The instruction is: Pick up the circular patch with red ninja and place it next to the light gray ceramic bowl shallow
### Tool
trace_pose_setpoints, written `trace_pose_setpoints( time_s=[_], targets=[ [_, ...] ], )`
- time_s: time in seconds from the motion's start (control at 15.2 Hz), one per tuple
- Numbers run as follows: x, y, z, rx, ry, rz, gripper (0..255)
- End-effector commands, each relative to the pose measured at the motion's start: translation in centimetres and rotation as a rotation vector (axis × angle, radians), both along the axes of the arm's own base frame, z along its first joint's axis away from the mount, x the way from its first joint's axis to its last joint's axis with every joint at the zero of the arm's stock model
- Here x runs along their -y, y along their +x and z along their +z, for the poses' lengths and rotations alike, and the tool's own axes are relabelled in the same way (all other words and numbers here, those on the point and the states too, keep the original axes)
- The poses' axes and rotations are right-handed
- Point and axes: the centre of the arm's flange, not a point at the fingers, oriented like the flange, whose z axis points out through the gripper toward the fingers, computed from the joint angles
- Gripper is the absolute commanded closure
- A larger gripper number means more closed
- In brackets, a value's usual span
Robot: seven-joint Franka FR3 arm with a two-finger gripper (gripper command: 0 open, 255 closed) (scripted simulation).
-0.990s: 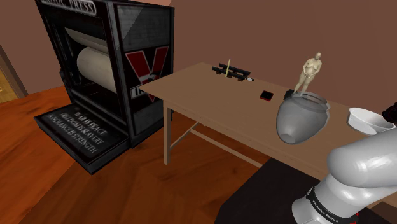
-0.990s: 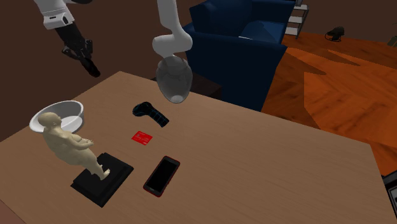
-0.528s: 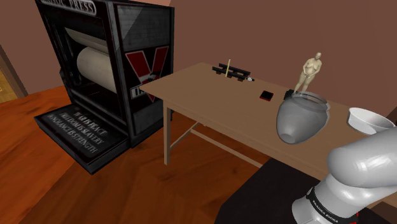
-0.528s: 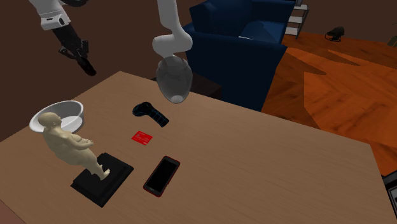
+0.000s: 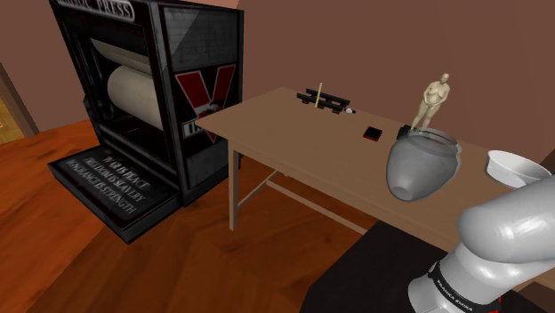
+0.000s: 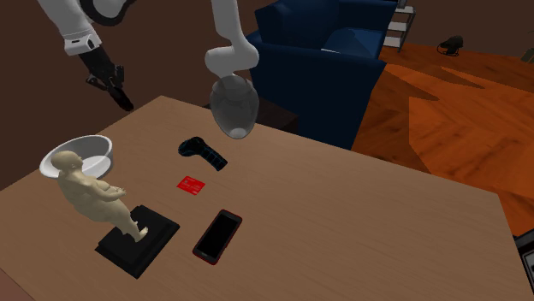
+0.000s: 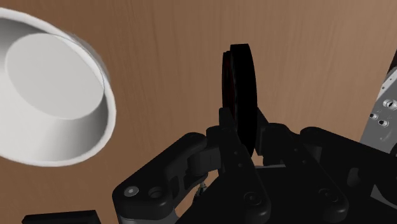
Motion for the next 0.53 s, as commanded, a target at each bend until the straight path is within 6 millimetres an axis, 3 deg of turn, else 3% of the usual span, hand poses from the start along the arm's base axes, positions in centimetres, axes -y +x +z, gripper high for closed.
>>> trace_pose_setpoints(
  time_s=[0.0,0.46],
  targets=[
    [0.0,0.0,-1.1,0.0,0.0,0.0,255],
    [0.0,0.0,-4.8,0.0,-0.001,0.0,255]
  ],
)
